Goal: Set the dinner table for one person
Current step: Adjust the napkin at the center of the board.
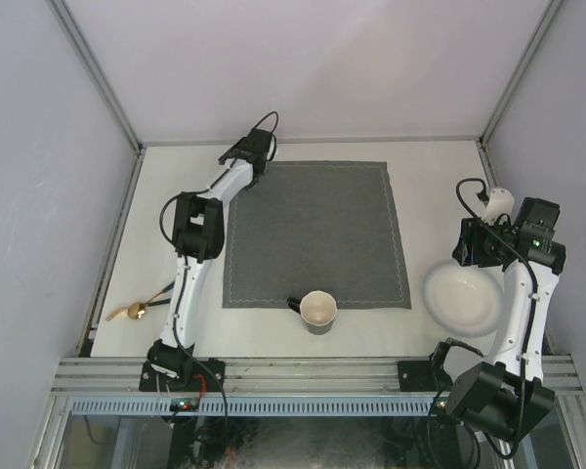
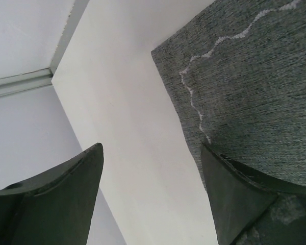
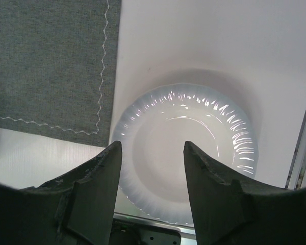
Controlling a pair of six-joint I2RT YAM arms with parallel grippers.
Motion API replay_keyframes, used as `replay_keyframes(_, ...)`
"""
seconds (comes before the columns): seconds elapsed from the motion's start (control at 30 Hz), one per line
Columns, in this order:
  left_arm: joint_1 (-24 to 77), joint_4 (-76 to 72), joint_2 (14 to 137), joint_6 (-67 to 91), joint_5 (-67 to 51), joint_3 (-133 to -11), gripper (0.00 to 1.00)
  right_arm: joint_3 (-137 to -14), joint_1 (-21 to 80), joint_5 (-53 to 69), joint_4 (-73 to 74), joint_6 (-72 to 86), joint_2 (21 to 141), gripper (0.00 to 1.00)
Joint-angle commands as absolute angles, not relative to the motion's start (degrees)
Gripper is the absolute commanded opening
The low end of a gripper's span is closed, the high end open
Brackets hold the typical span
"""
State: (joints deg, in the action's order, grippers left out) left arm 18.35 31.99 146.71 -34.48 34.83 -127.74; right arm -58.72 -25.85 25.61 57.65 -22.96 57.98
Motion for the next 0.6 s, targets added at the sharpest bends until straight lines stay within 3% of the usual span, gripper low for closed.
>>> replay_keyframes(0.0, 18.23, 28.62, 146.79, -37.82, 38.48, -128.23, 0.81, -59.15, -25.39, 25.82, 56.03, -21.94, 57.65, 0.52)
replay_keyframes(0.57, 18.83, 22.68, 147.00, -46.16, 43.70, -124.23, 0.91, -59.16, -25.11, 26.08, 56.10, -21.97, 57.65, 0.52)
